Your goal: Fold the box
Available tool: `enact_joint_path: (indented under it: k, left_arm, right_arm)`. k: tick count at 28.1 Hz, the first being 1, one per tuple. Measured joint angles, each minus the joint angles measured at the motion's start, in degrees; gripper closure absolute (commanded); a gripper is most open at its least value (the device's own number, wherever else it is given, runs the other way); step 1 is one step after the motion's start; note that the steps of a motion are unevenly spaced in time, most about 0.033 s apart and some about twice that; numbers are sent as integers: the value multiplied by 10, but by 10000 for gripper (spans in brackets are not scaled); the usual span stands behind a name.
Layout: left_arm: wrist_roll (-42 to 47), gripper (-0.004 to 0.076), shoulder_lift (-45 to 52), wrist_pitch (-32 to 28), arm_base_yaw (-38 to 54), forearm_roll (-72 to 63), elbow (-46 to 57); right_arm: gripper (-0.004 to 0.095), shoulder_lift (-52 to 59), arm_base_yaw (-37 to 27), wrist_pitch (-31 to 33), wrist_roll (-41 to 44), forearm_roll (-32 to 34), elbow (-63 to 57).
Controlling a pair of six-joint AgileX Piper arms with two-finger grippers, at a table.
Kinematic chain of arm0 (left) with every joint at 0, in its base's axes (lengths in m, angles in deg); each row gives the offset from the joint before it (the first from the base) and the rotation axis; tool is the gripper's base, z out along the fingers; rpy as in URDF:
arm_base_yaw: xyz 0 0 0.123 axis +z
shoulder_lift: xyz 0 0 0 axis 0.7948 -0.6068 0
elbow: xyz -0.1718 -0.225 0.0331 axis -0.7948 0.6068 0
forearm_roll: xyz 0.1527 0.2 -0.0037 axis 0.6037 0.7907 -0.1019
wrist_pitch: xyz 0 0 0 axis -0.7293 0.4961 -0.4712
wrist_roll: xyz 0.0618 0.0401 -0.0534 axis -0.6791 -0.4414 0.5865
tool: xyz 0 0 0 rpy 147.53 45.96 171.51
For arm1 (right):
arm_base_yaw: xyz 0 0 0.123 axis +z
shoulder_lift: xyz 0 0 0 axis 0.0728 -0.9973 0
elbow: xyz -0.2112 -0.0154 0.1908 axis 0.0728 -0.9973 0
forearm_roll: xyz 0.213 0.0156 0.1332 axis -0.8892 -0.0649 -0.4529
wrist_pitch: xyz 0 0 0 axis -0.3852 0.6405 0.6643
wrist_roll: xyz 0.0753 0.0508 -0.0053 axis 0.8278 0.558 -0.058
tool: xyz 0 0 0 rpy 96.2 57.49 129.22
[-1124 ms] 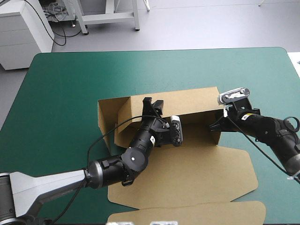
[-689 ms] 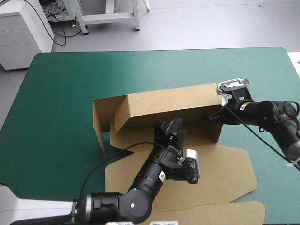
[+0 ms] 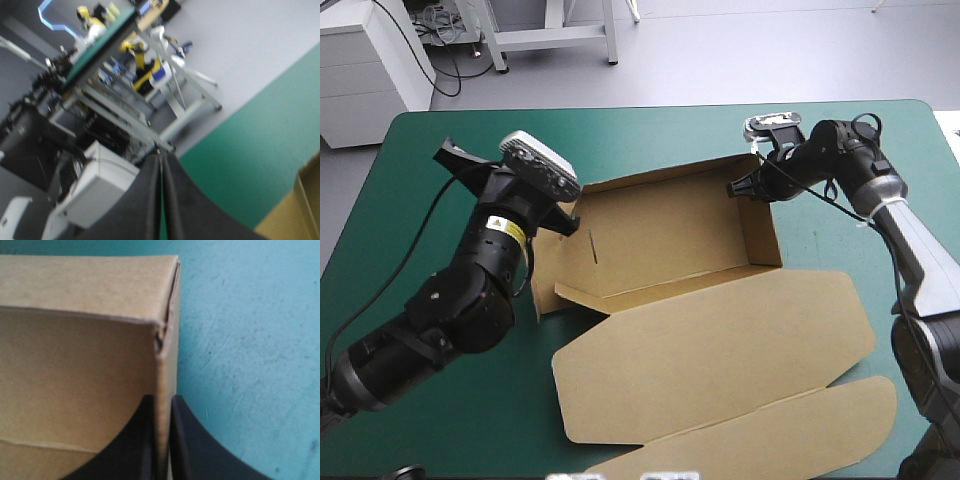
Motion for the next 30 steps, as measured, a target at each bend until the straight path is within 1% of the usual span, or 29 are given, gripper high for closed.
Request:
enact_joint_path:
  k: [2, 3, 4, 9, 11, 14, 17, 20, 25, 30]
  left_arm:
    - [-64, 727, 0, -17, 82, -125, 0]
    - [-93, 727, 0, -19, 115, -176, 0]
    - [-131, 727, 0, -19, 154, -244, 0]
    - [-235, 727, 0, -17, 242, -409, 0]
    - [-262, 727, 0, -14, 269, -460, 0]
    - [-298, 727, 0, -5, 319, -522, 0]
    - [-323, 727, 0, -1, 369, -567, 0]
    - [-354, 727, 0, 5, 423, -609, 0]
    - [-402, 727, -4, 17, 485, -661, 0]
    - [-423, 727, -32, 28, 529, -695, 0]
  right_arm:
    - [845, -40, 0, 2, 5, 0, 37]
    - [773, -52, 0, 2, 7, 0, 49]
    - [730, -65, 1, 1, 8, 0, 59]
    - [442, -85, 1, -6, 8, 6, 64]
    - [399, -87, 1, -8, 8, 9, 66]
    - [394, -88, 1, 4, 8, 15, 87]
    - [395, -88, 1, 29, 9, 29, 126]
    - [395, -84, 1, 66, 22, 62, 181]
    - [408, -62, 1, 135, 38, 119, 265]
    - [455, -36, 1, 154, 62, 124, 279]
